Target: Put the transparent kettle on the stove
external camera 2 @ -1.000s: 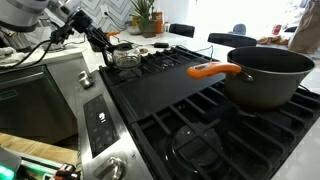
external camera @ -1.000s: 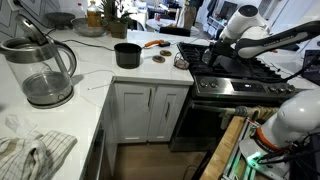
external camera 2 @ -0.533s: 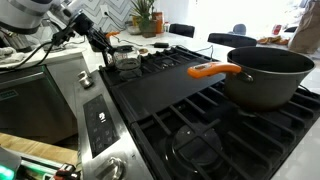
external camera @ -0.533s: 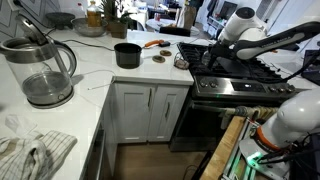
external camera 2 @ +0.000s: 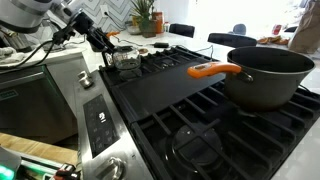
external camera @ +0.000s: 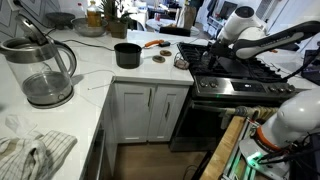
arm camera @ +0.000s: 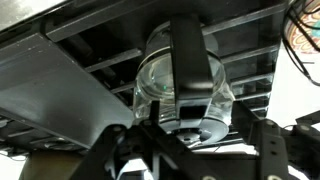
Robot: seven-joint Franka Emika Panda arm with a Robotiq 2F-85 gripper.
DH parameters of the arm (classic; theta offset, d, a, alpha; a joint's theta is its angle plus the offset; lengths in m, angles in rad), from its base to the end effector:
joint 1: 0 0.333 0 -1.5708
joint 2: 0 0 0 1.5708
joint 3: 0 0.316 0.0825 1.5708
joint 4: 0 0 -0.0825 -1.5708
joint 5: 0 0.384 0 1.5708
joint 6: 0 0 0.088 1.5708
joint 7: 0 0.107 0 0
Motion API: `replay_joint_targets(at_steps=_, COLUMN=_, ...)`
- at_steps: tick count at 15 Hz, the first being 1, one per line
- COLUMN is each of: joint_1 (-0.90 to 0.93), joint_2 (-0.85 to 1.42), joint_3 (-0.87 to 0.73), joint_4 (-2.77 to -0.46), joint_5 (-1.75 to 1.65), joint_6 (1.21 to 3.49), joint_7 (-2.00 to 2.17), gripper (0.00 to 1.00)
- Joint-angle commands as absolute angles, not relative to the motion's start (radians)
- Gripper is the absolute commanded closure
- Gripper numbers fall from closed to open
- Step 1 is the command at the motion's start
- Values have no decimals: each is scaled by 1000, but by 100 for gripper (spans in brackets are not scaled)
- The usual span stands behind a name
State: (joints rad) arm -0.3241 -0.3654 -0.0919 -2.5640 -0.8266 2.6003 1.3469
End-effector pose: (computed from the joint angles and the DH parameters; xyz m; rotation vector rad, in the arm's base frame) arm 0.4105 -0.1656 0.4293 2.3095 -1.4612 0.8144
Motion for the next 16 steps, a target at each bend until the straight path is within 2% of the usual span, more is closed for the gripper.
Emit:
replay_joint_targets(at_steps=1, joint_1=-284, joint_2=-395, joint_3=-101, joint_4=-2568, joint_5=-725, joint_6=2568, joint_7=1253, gripper=0)
replay_joint_targets(at_steps=5, joint_1=-239, joint_2=-489, joint_3=-86, joint_4=-2582, joint_5=-578, joint_6=2516, joint_7=1070, gripper=0)
replay_joint_targets(at_steps=10, joint_1=-187, joint_2=-611, joint_3=-36, joint_4=-2565, joint_5=-414, joint_6=2308, joint_7=747, gripper=0)
replay_joint_targets(at_steps=12, joint_1=-157, joint_2=-646, joint_3=-39, joint_4=-2565, joint_5=-364, joint_6=2341, joint_7=627, gripper=0)
replay_joint_targets(at_steps=13, joint_1=-225, joint_2=-599, joint_3=4, joint_4=-2554, joint_5=-391, joint_6=2352, joint_7=713, gripper=0)
replay_joint_targets(at_steps=16, joint_1=-210, joint_2=-635, joint_3=8, joint_4=-2552, joint_5=-355, joint_6=2353, joint_7=636, gripper=0)
